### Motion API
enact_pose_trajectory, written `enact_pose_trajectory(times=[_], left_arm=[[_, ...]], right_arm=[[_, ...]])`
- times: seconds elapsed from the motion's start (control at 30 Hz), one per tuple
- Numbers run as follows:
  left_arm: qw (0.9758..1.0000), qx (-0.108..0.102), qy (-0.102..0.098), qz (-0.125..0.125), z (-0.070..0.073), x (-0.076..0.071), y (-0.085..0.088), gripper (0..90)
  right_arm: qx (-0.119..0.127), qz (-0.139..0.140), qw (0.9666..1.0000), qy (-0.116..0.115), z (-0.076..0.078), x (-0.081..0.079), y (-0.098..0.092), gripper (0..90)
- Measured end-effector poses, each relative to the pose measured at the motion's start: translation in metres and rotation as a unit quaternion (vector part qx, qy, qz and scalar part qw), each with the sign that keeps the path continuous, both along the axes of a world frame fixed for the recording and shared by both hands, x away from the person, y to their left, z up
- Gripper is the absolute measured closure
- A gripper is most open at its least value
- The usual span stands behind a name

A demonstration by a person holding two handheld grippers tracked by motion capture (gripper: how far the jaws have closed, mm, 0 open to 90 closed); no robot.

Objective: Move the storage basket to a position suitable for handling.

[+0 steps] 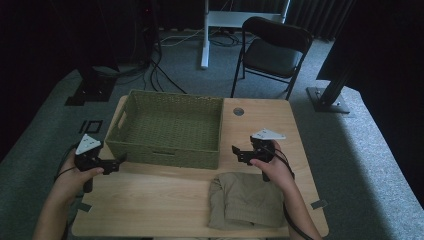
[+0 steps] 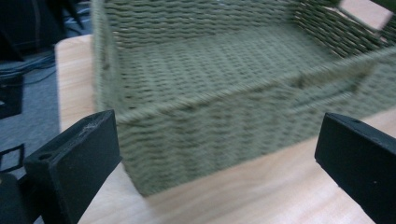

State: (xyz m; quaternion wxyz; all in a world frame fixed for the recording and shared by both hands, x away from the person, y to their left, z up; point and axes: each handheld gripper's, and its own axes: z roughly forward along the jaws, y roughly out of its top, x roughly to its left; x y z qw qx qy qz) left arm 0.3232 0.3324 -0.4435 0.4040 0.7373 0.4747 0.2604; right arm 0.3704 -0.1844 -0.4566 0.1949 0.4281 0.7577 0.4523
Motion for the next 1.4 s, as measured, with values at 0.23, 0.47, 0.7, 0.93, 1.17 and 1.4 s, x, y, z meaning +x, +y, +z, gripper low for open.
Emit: enact_pose_trajectory(times=[0.23, 0.47, 0.7, 0.93, 1.17, 1.4], left_arm=[[0.9997, -0.001, 0.004, 0.024, 0.0, 0.019, 0.006, 0.7], [0.998, -0.009, 0.002, 0.062, 0.0, 0.043, 0.011, 0.7], [0.9952, -0.004, -0.023, 0.095, 0.001, 0.064, 0.016, 12.4], [0.9931, 0.016, -0.016, 0.115, -0.008, 0.081, 0.015, 30.4], [0.9895, 0.036, -0.014, 0.139, -0.015, 0.088, 0.012, 55.5], [0.9897, 0.056, 0.04, 0.125, -0.018, 0.09, 0.007, 66.1]], right_arm=[[0.002, 0.007, 1.0, -0.004, 0.005, 0.008, 0.017, 13.5], [0.009, 0.007, 0.9999, 0.003, 0.006, 0.017, 0.035, 13.5], [0.001, 0.002, 1.0, 0.004, 0.003, 0.025, 0.048, 13.6], [-0.005, -0.023, 0.9997, 0.005, -0.002, 0.033, 0.066, 21.7], [-0.013, -0.044, 0.9987, 0.021, -0.008, 0.037, 0.076, 39.5], [-0.041, -0.052, 0.9974, 0.028, -0.019, 0.037, 0.091, 47.2]])
